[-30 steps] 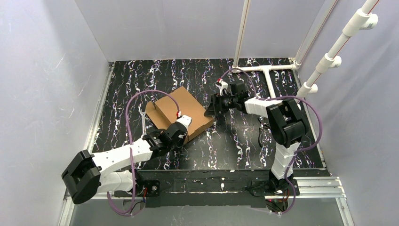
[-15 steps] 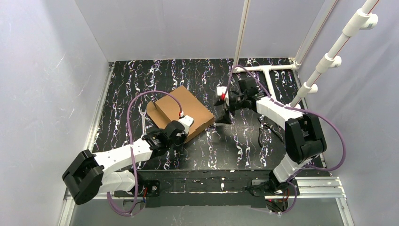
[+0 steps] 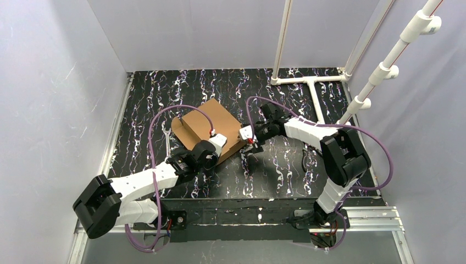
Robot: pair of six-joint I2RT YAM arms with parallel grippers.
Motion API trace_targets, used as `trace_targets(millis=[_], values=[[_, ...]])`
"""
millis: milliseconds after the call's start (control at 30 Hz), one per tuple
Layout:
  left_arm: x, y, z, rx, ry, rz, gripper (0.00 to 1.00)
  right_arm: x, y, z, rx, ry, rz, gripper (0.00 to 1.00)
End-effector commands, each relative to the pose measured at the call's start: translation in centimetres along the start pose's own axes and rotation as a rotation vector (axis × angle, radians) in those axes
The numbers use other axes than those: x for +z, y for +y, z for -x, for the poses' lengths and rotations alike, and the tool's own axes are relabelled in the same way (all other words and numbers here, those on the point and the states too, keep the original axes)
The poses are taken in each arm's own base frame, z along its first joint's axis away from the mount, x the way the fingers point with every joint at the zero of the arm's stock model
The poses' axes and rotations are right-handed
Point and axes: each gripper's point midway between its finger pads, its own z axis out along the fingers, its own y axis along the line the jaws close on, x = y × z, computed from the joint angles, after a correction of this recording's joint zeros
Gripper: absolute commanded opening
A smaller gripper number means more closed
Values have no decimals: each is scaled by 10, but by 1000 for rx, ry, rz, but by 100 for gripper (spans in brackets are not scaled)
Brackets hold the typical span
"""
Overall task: Fold the paper box
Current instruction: Close the paper box at the center of the board.
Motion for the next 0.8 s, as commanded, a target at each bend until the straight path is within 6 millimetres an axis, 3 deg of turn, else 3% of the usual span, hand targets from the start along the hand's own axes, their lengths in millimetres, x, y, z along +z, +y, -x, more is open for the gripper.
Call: trace_targets(millis=[0, 200, 333, 500, 767], values=[[-3, 7, 16, 24, -47, 27, 0, 2, -27, -7, -34, 48, -100, 75], [-2, 6, 19, 48, -36, 24, 0, -23, -42, -13, 144, 20, -151, 74], [1, 5, 18, 64, -26, 19, 0, -21, -37, -31, 259, 63, -178, 74], [0, 6, 22, 92, -42, 22, 0, -30, -48, -51, 348, 99, -265, 73], [0, 10, 22, 119, -42, 41, 0, -30, -54, -60, 436, 80, -304, 72]])
